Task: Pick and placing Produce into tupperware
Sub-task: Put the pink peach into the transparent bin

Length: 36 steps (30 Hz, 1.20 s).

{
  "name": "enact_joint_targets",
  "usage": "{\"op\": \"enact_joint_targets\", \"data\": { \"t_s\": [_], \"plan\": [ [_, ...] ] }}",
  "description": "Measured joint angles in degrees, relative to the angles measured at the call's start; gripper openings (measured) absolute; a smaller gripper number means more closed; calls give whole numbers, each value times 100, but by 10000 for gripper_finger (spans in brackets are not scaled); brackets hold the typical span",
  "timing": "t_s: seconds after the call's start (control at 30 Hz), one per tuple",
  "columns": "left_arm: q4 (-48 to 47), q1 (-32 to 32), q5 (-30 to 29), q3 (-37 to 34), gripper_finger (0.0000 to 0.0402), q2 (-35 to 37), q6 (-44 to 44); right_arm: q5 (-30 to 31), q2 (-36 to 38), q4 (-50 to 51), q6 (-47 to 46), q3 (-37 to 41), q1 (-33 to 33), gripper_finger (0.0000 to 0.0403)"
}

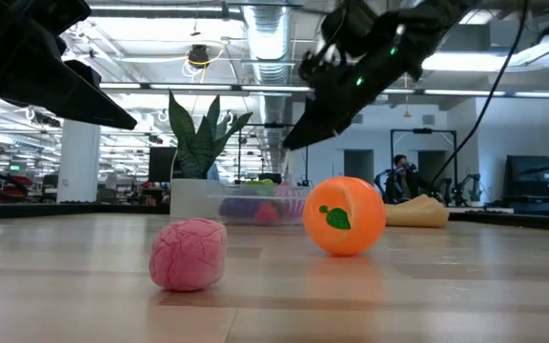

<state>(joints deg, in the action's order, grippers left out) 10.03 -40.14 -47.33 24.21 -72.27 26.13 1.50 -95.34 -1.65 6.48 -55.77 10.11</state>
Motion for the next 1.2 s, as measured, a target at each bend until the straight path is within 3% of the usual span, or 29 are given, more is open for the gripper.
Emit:
{"op": "enact_joint_targets", "data": {
  "t_s": [0.27,0.4,0.8,1.07,1.2],
  "plan": [
    [295,-2,185,2,277,-43,-6,39,611,653,-138,74,-652,244],
    [967,-8,361,4,277,-435,-333,421,801,534,-381,518,-1012,244],
    [3701,173,1180,7,277,-1985,-1353,1576,1589,-1550,-925,2424,-2233,244],
    [4832,232,1870,52,277,-2628,-1328,2258,2030,-2674,-966,3224,-3064,244],
    [4880,230,2046,328,277,-2927,-1337,2586,2084,-3149,-957,3485,-3483,244]
  ]
}}
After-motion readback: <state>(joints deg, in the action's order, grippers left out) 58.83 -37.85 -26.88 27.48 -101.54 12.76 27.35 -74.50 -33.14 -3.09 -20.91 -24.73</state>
